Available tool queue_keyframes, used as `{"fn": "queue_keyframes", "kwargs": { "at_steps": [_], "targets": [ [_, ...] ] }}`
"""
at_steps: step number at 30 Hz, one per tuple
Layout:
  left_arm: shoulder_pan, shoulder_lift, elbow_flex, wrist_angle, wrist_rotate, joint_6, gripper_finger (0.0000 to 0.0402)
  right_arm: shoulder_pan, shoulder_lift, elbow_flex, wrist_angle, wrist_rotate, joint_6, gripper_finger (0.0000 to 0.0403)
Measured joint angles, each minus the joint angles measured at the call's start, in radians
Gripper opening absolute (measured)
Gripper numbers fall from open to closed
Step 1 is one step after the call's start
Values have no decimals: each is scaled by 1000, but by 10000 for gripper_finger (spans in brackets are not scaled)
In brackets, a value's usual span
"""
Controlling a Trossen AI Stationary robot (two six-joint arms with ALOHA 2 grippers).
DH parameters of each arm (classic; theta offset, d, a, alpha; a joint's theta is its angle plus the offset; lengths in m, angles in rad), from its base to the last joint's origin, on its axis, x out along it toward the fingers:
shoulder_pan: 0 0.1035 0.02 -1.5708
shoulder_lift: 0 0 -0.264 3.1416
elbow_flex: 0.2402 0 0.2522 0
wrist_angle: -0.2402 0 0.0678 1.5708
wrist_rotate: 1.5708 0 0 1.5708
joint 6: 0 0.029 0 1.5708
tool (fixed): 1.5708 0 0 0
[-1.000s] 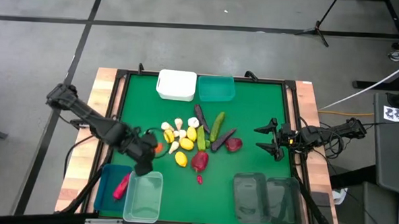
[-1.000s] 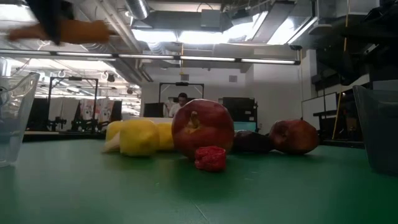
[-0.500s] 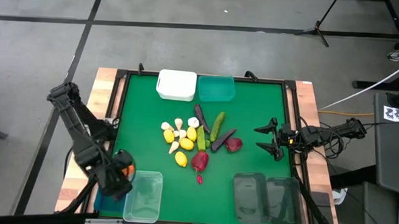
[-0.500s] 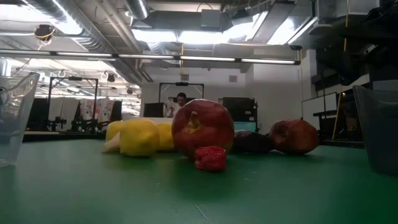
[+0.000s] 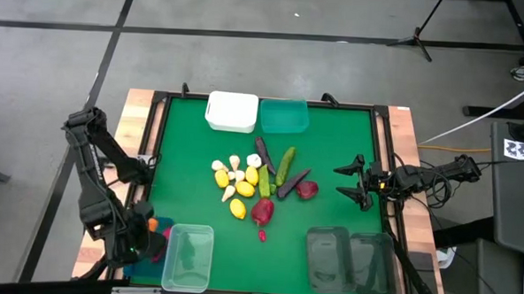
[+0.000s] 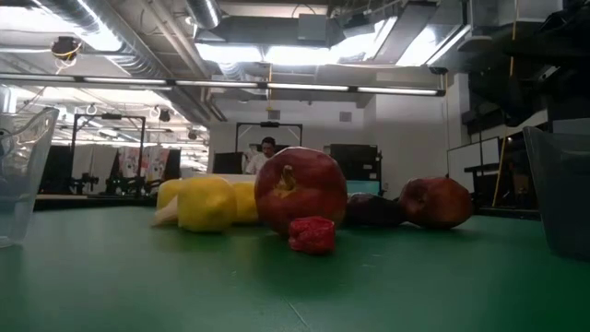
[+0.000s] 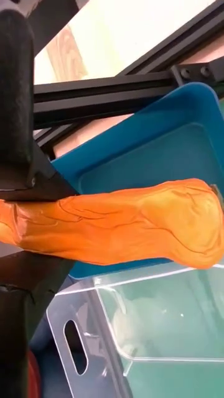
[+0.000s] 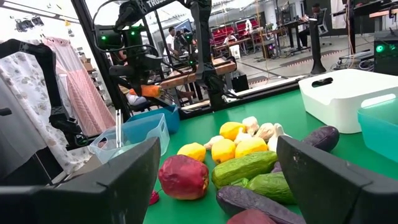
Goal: Sort produce into baskets
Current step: Put the orange chili pepper into the blue bin
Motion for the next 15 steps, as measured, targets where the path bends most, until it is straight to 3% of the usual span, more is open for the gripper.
{"fn": "queue_keyframes", "kwargs": {
  "at_steps": [15],
  "targets": [
    [1, 45, -1, -1, -16, 25, 98, 0, 0, 0, 0, 0, 0, 321]
  ]
}}
